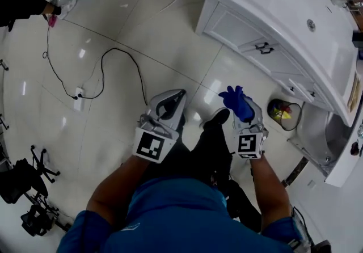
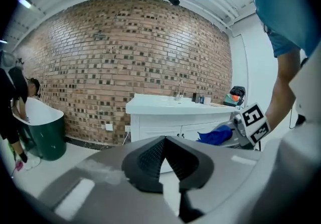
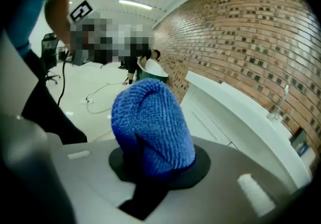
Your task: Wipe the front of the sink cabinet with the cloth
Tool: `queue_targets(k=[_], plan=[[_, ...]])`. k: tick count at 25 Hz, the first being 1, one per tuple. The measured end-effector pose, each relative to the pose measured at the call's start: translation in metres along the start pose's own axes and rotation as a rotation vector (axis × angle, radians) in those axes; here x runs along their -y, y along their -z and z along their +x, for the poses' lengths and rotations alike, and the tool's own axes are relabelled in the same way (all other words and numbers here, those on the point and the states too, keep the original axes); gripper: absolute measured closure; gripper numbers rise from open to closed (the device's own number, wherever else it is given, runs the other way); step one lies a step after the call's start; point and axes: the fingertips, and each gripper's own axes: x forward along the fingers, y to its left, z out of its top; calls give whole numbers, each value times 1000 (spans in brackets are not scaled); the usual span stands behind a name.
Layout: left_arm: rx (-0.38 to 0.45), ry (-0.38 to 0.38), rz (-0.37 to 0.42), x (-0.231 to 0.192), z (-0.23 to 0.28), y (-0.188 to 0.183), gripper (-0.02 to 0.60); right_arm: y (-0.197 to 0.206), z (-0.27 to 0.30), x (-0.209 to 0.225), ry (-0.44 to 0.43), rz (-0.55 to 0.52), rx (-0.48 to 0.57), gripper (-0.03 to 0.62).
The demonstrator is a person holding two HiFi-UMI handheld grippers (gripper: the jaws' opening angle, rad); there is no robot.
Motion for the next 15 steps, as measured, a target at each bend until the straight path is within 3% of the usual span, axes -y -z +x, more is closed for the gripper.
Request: queue_targets(k=[1, 4, 6, 8, 12, 15], plan=[[-10, 14, -5, 4, -9, -3, 580, -10, -7, 3, 17, 131, 19, 526], [-30, 57, -47, 13, -29, -13, 580, -27, -19, 15, 44, 674, 103, 526], [-22, 62, -79, 17, -36, -22, 580, -32, -21, 16, 50, 867, 147, 526], [1, 52, -97, 21, -40, -34, 580, -34, -20, 6, 37, 812, 153, 526], [42, 10, -102, 38, -49, -51, 580, -3, -22, -43, -79, 487, 30, 528], [42, -34, -117, 57, -56, -53, 580, 32, -35, -60, -138, 323, -25, 528]])
